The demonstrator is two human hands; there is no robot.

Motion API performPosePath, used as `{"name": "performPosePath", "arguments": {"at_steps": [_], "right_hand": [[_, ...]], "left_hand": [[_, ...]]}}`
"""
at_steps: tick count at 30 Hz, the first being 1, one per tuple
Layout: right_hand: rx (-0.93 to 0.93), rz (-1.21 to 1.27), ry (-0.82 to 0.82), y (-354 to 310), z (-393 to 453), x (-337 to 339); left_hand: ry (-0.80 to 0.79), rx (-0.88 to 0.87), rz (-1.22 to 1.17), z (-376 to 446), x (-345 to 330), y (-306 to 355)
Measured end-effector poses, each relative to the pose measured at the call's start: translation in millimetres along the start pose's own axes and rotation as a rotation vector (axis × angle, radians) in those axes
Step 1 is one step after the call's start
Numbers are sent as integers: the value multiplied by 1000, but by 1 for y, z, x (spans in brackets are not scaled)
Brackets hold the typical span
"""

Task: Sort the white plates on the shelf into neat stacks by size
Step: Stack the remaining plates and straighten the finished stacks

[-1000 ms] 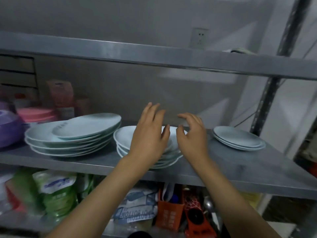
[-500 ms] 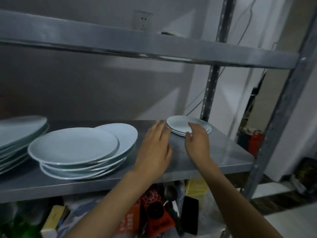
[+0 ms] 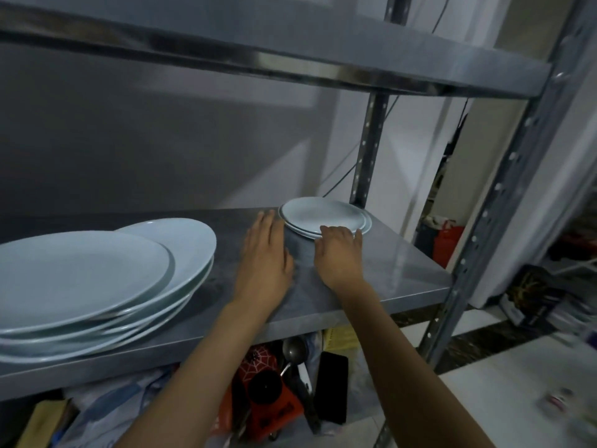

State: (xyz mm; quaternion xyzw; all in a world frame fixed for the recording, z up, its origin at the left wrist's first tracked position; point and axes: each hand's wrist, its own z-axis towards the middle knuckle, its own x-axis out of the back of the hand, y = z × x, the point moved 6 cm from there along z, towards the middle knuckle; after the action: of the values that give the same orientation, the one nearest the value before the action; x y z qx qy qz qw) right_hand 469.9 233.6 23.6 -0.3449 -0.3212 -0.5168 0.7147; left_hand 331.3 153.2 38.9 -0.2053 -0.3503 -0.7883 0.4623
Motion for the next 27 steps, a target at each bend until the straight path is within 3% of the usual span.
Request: {"name": "performPosePath", "arguments": {"at_steps": [4, 13, 18, 23, 27], "right_hand": [[-2, -28, 35, 3, 0, 3], [-200, 369, 224, 15, -12, 32], [-278, 442, 202, 20, -16, 35], [-376, 716, 162, 22, -23, 37], [-355, 794, 199, 19, -24, 45]], "left_hand": [[11, -1, 3, -2, 4, -1], [9, -34, -63, -8, 14, 8], [-18, -34, -70, -14, 19, 12], [-34, -53, -45, -32, 26, 25], [-2, -27, -65, -39, 41, 26]]}}
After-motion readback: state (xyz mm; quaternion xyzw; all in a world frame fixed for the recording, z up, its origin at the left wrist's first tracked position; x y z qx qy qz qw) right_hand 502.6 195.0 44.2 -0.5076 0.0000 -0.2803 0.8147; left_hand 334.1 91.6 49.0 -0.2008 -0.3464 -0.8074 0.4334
